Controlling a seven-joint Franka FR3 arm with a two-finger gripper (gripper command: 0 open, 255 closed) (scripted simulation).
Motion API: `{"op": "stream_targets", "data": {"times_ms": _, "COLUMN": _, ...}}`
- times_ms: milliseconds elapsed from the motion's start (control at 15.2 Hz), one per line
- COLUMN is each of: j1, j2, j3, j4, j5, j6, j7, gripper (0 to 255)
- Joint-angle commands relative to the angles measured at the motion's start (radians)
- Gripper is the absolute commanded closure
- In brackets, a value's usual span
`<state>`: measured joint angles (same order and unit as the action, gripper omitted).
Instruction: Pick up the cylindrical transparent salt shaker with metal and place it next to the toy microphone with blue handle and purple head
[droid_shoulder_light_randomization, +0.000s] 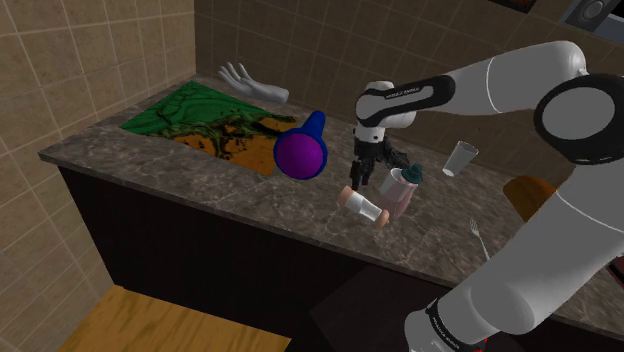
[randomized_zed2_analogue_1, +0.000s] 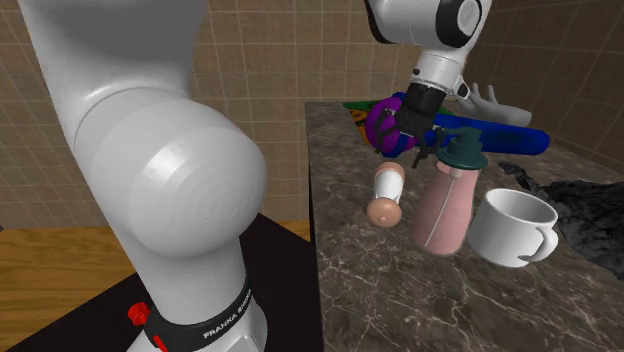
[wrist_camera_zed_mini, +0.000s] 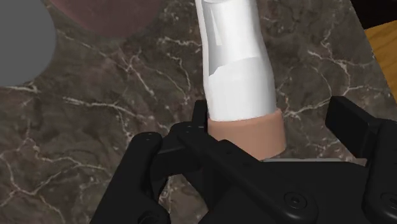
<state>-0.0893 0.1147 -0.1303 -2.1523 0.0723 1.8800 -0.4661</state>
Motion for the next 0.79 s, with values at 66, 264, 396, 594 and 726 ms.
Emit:
{"op": "stream_targets", "data": {"times_ms": 66, "j1": -0.001, "j2": -0.317, "j3": -0.004, "j4": -0.451, "j5": -0.077, "j6": 0.49, "j7": 0.011, "gripper": 0}}
{"op": "stream_targets", "data": {"times_ms": 264, "j1": -0.032, "j2": -0.428, "j3": 0.001, "j4": -0.697, "j5": -0.14, "j6": 0.832, "j7": 0.022, "gripper": 0}}
{"op": "stream_targets", "data": {"times_ms": 396, "j1": -0.03, "j2": -0.39, "j3": -0.001, "j4": -0.697, "j5": -0.135, "j6": 0.87, "j7": 0.019, "gripper": 0}}
{"op": "stream_targets", "data": {"times_ms": 594, "j1": -0.023, "j2": -0.33, "j3": -0.006, "j4": -0.696, "j5": -0.126, "j6": 0.928, "j7": 0.012, "gripper": 0}}
{"op": "stream_targets", "data": {"times_ms": 726, "j1": -0.018, "j2": -0.298, "j3": -0.009, "j4": -0.694, "j5": -0.119, "j6": 0.958, "j7": 0.008, "gripper": 0}}
